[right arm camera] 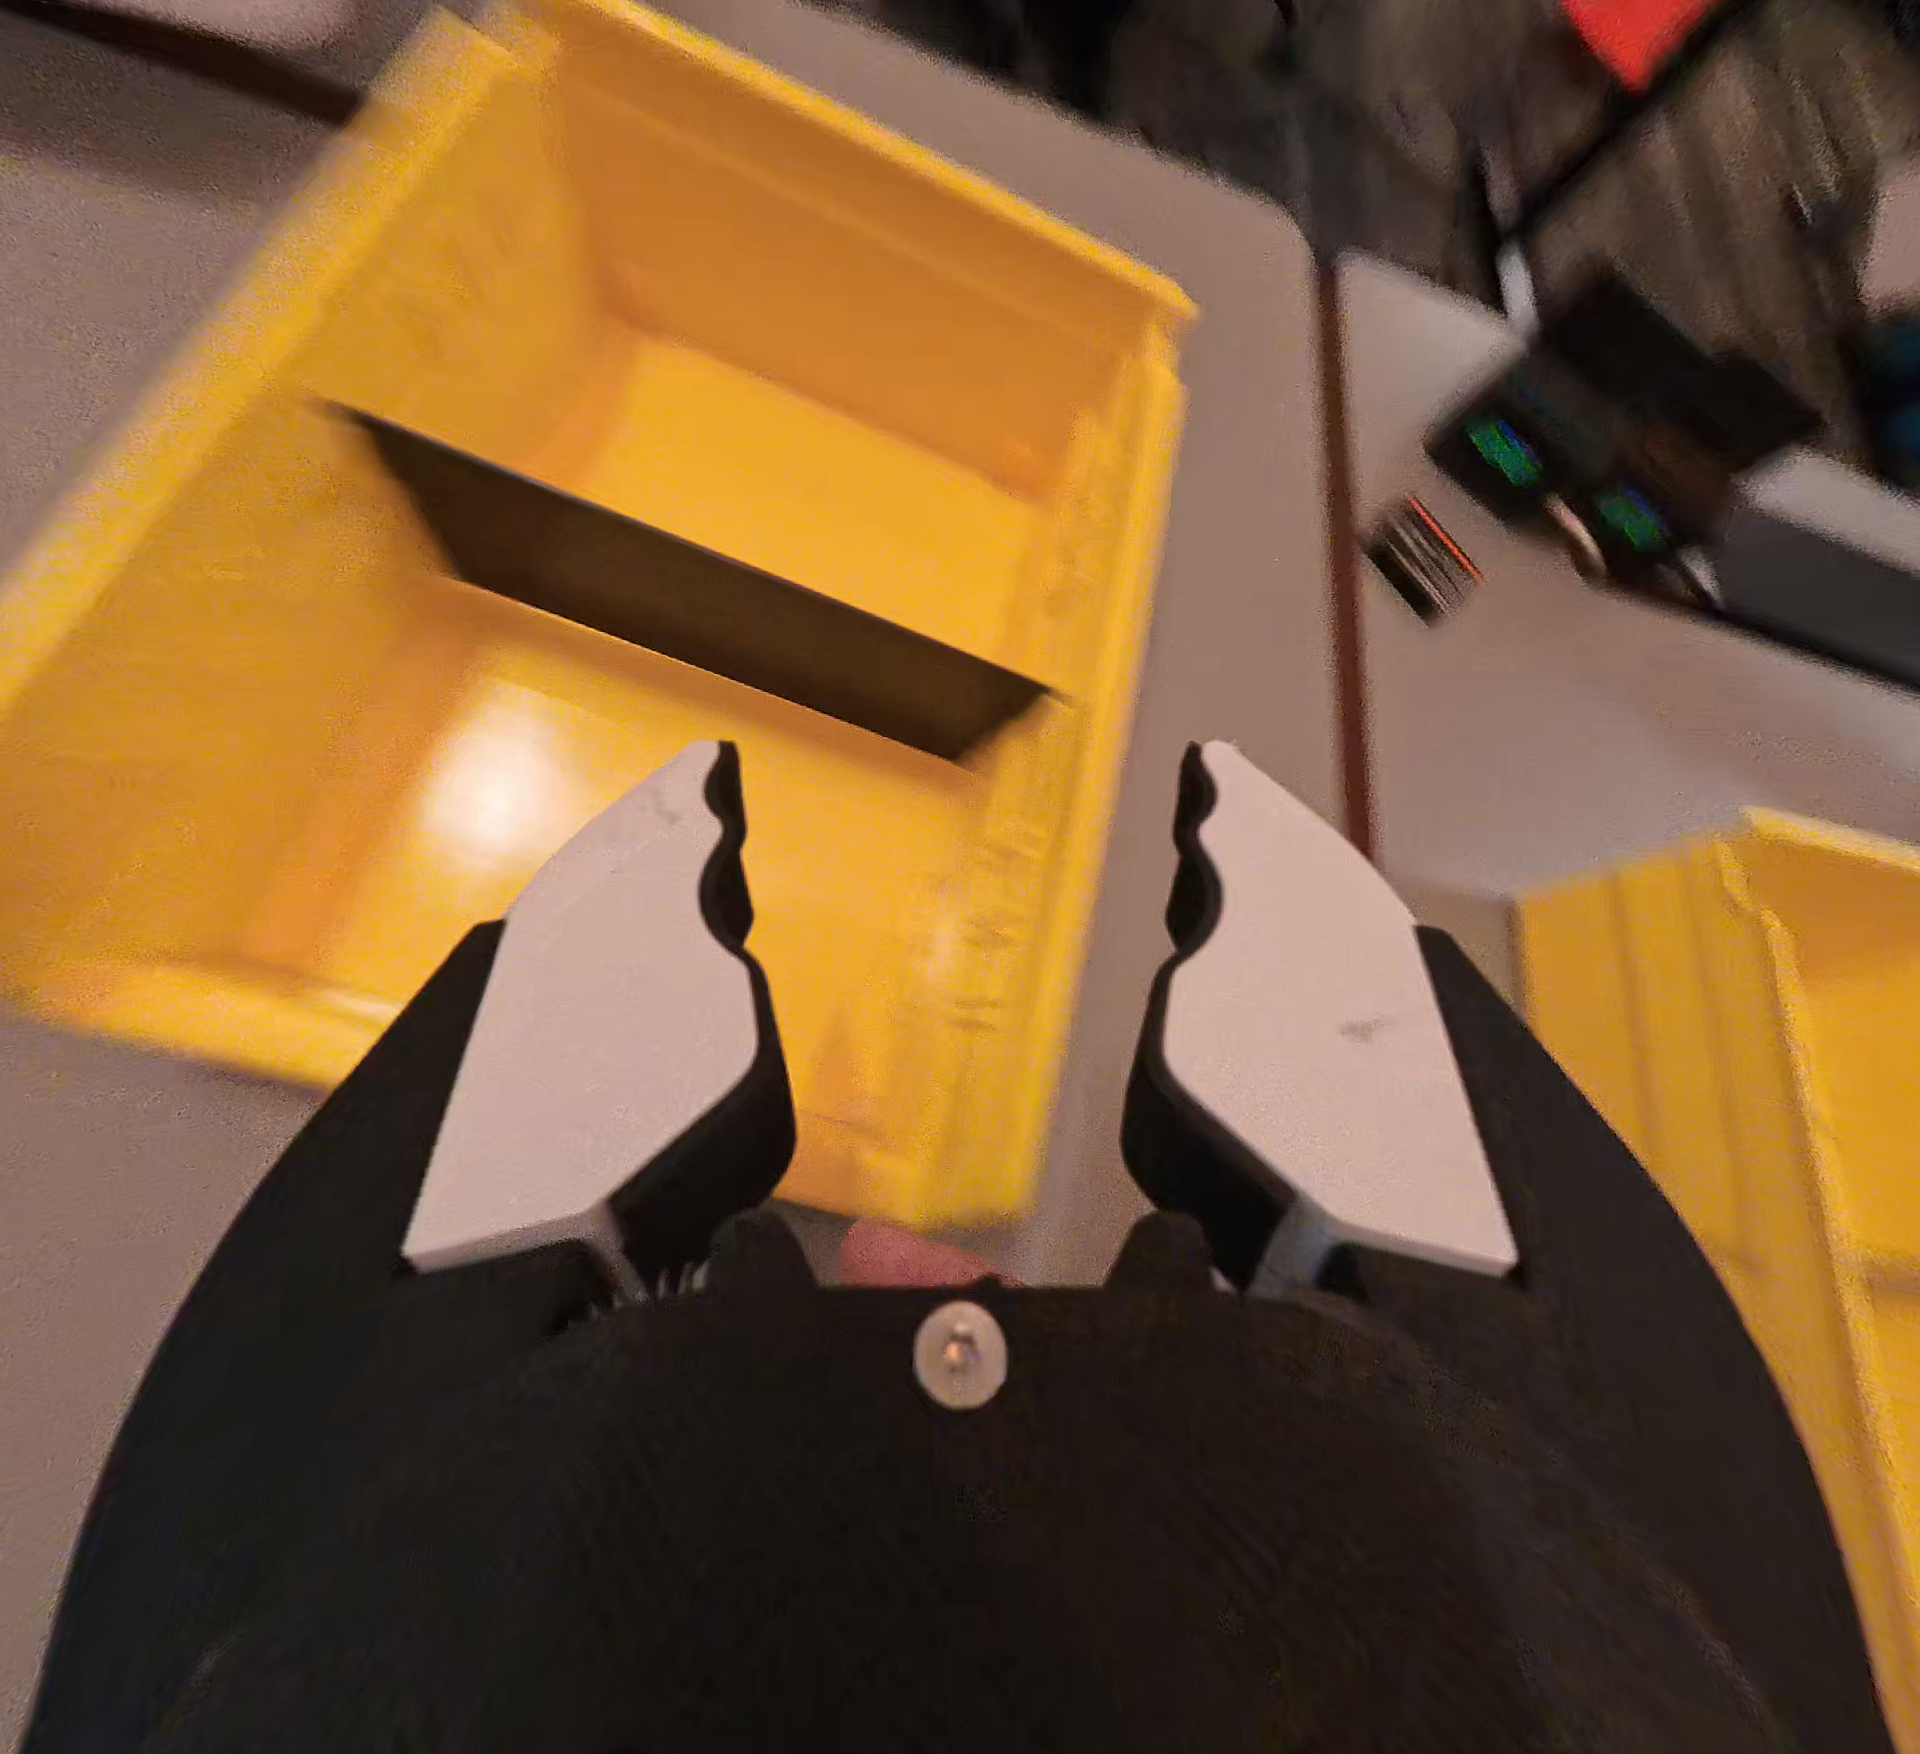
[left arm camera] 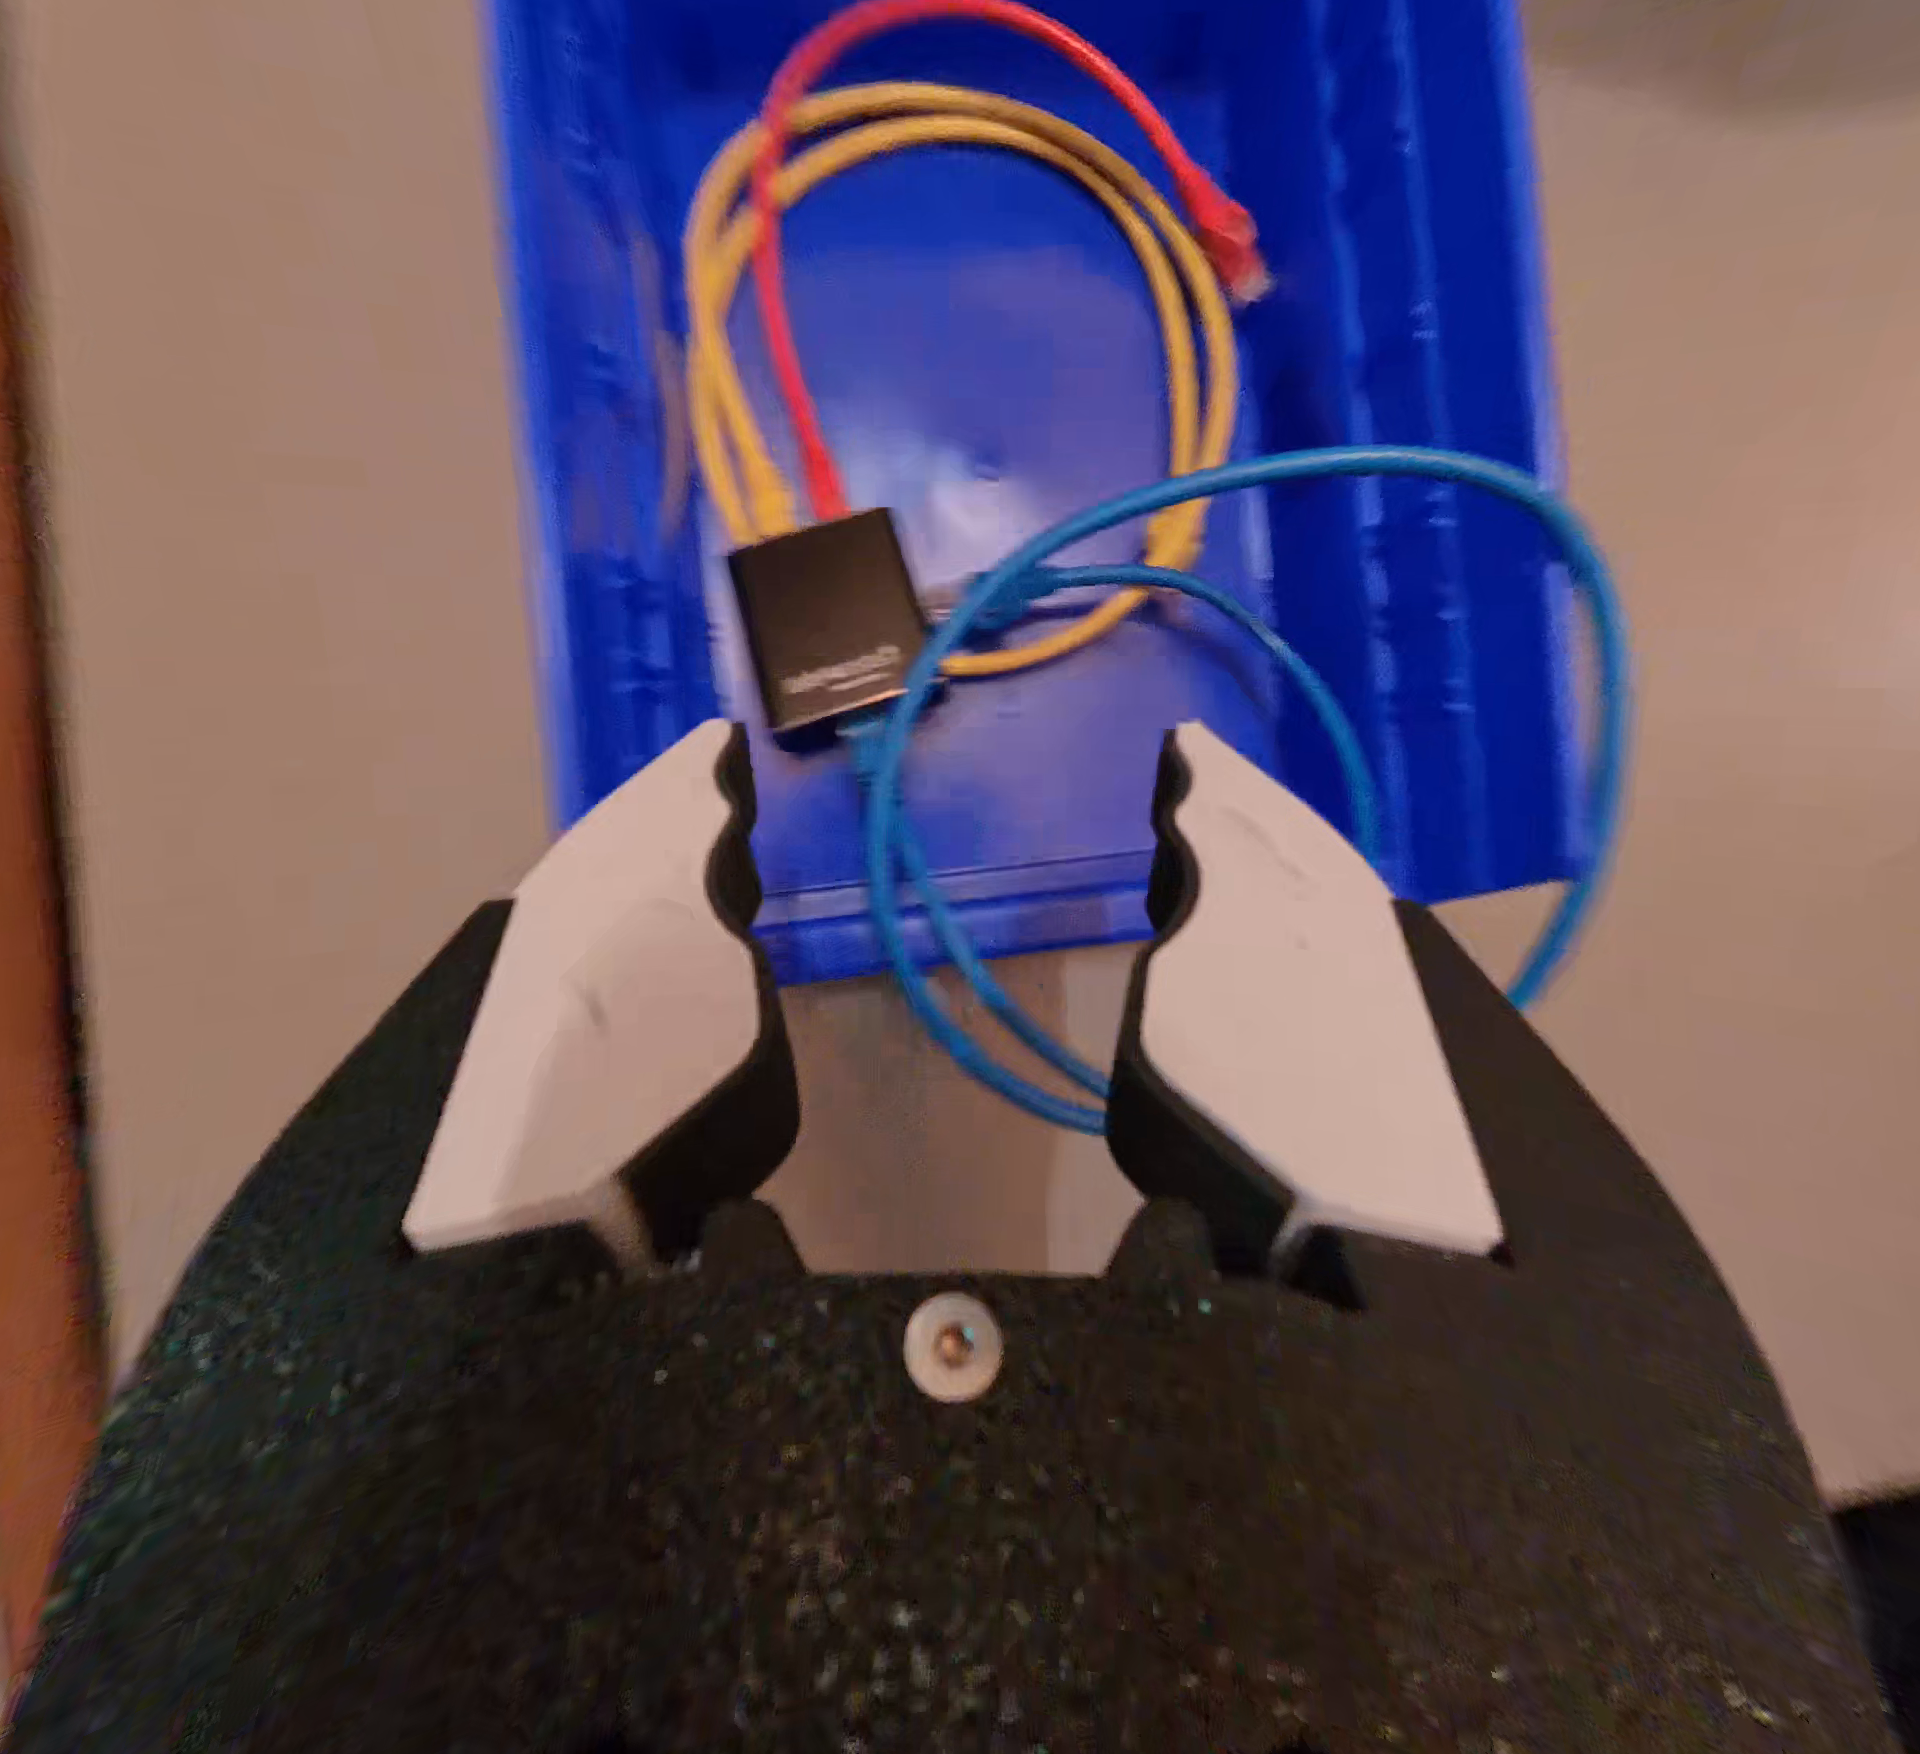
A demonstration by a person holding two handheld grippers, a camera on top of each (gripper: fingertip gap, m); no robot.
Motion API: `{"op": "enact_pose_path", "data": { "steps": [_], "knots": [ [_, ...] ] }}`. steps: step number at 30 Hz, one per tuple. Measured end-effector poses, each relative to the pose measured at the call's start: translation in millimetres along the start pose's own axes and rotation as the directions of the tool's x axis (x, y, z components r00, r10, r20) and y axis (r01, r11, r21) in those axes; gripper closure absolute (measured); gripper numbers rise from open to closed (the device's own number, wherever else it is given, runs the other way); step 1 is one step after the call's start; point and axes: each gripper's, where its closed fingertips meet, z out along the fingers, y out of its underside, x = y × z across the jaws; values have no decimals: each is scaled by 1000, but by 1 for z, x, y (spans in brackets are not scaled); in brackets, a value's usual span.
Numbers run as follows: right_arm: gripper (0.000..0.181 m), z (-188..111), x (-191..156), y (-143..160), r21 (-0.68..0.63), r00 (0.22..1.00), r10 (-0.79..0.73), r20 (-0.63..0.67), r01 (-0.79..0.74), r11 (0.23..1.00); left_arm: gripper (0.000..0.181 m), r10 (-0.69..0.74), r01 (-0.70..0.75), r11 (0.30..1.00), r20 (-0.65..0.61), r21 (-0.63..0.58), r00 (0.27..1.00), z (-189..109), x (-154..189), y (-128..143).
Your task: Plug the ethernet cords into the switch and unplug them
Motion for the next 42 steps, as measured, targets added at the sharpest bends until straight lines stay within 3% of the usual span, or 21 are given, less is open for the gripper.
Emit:
{"op": "enact_pose_path", "data": {
  "steps": [2,4,6,8,12,16,23,28,35,38,42],
  "knots": [
    [113,-20,-56,-18,147,984,-56,170,31,989,100,-42,38,996,-51,-75,998,14,14,-6],
    [112,-34,-108,-21,227,938,-130,320,57,972,100,-82,82,983,6,-166,997,30,8,-8],
    [110,-39,-139,-12,262,903,-192,385,93,961,103,-164,172,958,50,-231,985,41,1,-12],
    [108,-35,-153,4,256,881,-271,389,179,950,104,-247,257,943,72,-213,966,47,-4,-21],
    [106,-25,-148,19,207,875,-347,338,291,934,112,-245,292,920,200,-261,949,56,-23,-13],
    [108,-31,-155,12,262,856,-288,430,187,947,113,-149,263,896,315,-358,937,63,-36,4],
    [110,-34,-159,16,275,828,-280,486,158,948,115,-99,227,863,290,-452,952,83,-35,20],
    [111,-39,-171,12,309,801,-308,514,163,937,118,-136,230,868,235,-440,962,100,-34,32],
    [113,-41,-191,6,334,769,-326,550,154,930,117,-93,184,886,226,-425,970,101,-35,35],
    [115,-42,-195,3,344,768,-323,554,142,928,118,-8,108,889,220,-446,975,96,-36,36],
    [115,-41,-199,3,340,768,-328,551,152,928,119,108,-3,925,256,-379,961,72,-39,13]
  ]
}}
